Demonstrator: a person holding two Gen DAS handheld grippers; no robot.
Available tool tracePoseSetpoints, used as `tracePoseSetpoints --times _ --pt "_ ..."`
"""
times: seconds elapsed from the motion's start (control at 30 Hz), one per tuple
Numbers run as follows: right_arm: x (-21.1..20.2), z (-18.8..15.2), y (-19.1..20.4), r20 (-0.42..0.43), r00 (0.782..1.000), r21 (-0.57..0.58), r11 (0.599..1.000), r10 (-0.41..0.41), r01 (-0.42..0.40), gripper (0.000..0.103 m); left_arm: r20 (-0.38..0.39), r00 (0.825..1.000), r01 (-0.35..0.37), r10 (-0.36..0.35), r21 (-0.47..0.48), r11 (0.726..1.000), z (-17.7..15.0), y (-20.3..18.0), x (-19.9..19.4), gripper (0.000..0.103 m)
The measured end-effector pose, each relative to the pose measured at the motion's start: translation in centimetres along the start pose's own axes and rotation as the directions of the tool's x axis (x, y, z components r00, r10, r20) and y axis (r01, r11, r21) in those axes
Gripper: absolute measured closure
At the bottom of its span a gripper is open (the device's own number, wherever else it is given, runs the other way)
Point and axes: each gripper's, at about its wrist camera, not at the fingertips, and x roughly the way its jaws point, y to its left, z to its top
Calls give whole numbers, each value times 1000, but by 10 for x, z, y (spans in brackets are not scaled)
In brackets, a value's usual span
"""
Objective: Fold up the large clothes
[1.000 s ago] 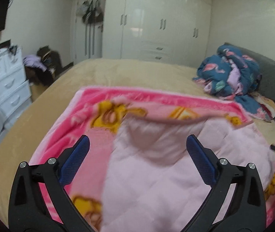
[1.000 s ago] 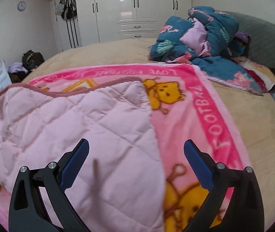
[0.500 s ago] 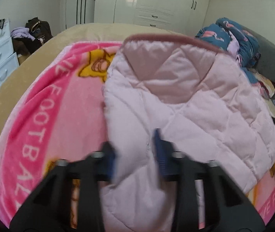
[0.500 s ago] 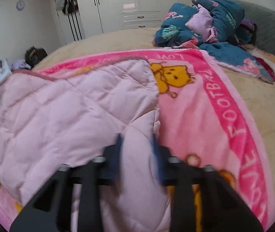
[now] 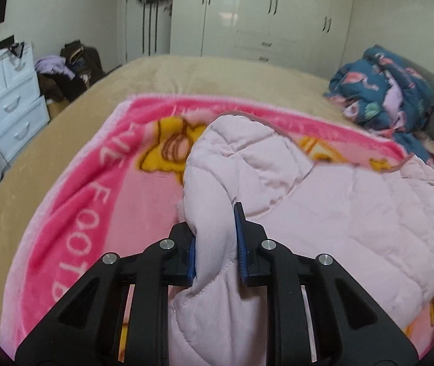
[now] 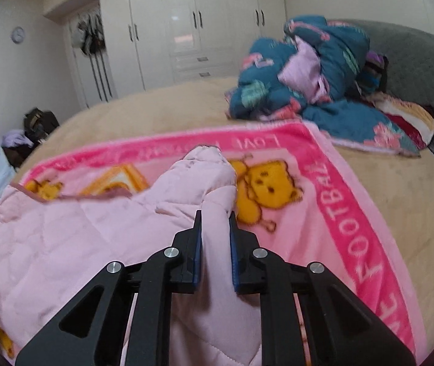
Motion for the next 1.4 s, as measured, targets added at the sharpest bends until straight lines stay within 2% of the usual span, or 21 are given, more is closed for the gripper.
tracePoseSetpoints --times 0.17,0.43,0.47,0.53,0.6,0.67,0.73,0.8,0.87,0.93,1.0,1.03,1.07,1.4 --pt "27 -22 -6 -68 998 16 1000 -13 14 89 -32 999 -15 15 -8 1000 -15 7 17 88" --pt "28 -34 -3 -82 996 15 999 -39 40 86 -42 999 -18 17 -10 1000 -18 8 14 85" --pt "24 -35 -2 -82 996 11 999 -45 46 81 -45 999 -21 20 -9 1000 -17 9 13 85" --pt "19 -36 -5 -88 995 17 998 -54 56 73 -47 999 -29 28 -15 999 -18 11 11 75" --pt "12 -39 -10 -92 995 50 998 -32 37 57 -44 999 -30 29 -24 999 -18 12 5 63" --pt "2 -42 -13 -89 996 67 997 -24 30 48 -31 999 -30 29 -21 999 -18 12 -3 59" --pt "-11 -46 -15 -78 997 78 997 -15 22 44 -14 999 -30 30 -19 999 -18 11 -12 49" --pt "-25 -51 -16 -60 998 89 996 -5 10 29 11 999 -31 31 -20 999 -19 10 -26 40" --pt "-40 -55 -18 -34 999 102 995 3 0 24 25 999 -26 27 -23 999 -21 9 -38 36" --pt "-56 -59 -20 -18 1000 107 994 19 -17 21 32 999 -19 20 -33 999 -25 10 -50 28" --pt "-69 -62 -21 -7 1000 116 993 25 -24 9 40 999 -11 13 -49 999 -28 11 -61 21" --pt "-76 -64 -21 4 1000 121 992 31 -31 8 42 999 -5 8 -61 998 -30 11 -66 12" --pt "-84 -66 -22 12 999 126 991 41 -43 6 45 999 4 -1 -76 997 -32 11 -72 9" --pt "-135 -92 -23 27 995 157 983 96 -99 4 27 998 52 -49 -120 991 -62 0 -108 9"
